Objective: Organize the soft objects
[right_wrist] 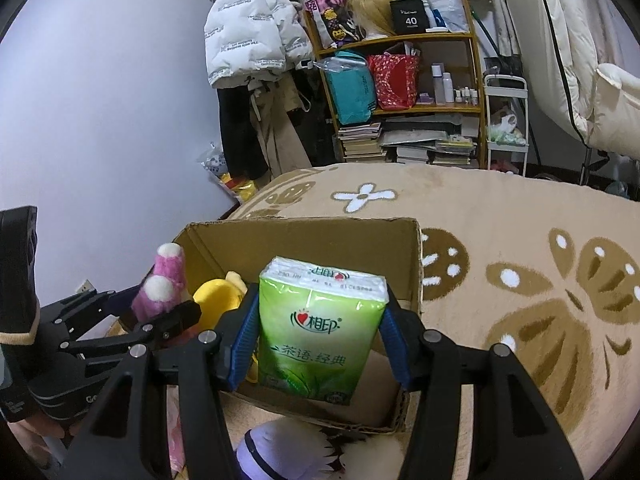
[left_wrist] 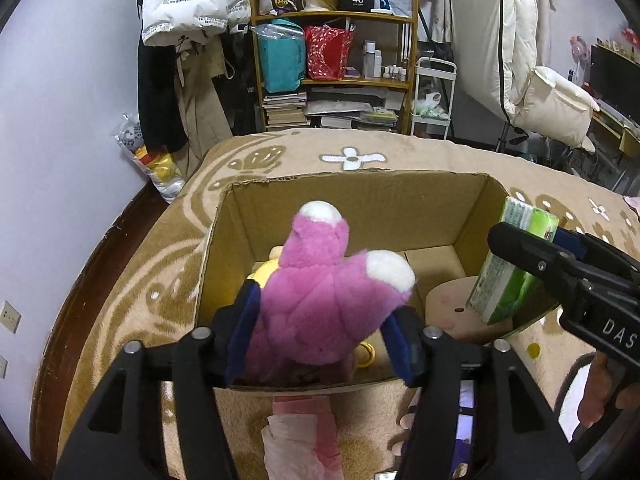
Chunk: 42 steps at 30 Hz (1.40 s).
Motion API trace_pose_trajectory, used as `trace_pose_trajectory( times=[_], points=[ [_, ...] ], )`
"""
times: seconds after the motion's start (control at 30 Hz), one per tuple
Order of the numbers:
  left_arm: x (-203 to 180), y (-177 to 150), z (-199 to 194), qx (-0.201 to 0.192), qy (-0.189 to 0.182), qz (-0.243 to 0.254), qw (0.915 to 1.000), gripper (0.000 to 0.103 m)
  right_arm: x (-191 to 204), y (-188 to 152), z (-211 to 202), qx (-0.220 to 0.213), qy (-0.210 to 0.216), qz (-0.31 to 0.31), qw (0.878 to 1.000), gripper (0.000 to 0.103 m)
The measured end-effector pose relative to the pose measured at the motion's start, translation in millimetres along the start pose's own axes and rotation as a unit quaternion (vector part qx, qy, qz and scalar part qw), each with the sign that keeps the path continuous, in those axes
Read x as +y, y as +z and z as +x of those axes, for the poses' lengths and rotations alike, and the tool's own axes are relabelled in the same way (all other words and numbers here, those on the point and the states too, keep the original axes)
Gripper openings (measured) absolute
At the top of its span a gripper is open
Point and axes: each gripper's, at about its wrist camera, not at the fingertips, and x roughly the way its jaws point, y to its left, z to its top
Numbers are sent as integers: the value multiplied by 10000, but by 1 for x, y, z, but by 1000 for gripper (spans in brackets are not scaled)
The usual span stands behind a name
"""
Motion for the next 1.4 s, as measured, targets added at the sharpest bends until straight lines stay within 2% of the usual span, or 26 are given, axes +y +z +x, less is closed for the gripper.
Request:
trace_pose_trajectory(
  times=[0.3,0.4,0.53,0.67,0.83,1.03,1.4],
  points=[
    [4,0,-3,14,18,-18,10000,78,0,1,-3,-44,122,55,9999,60],
    [5,1,-8,-92,41,2,9999,81,2,2,-7,-107,123,28,9999,68],
    [4,2,-12,-198,-7,-16,9998,92,3,3,-11,-132,158,67,9998,70],
    [3,2,-16,-296,-54,36,9995,93,0,6,-15,-214,163,170,9995,81],
    [-1,2,-17,-196,132,209,9995,96,-5,6,-21,-231,187,326,9990,91],
    [0,-1,-27,-82,366,218,9991,96,-2,3,-29,-81,22,220,9997,95],
    [15,-17,-67,11,683,9,9977,96,13,-12,-58,106,-124,118,9998,95]
  ],
)
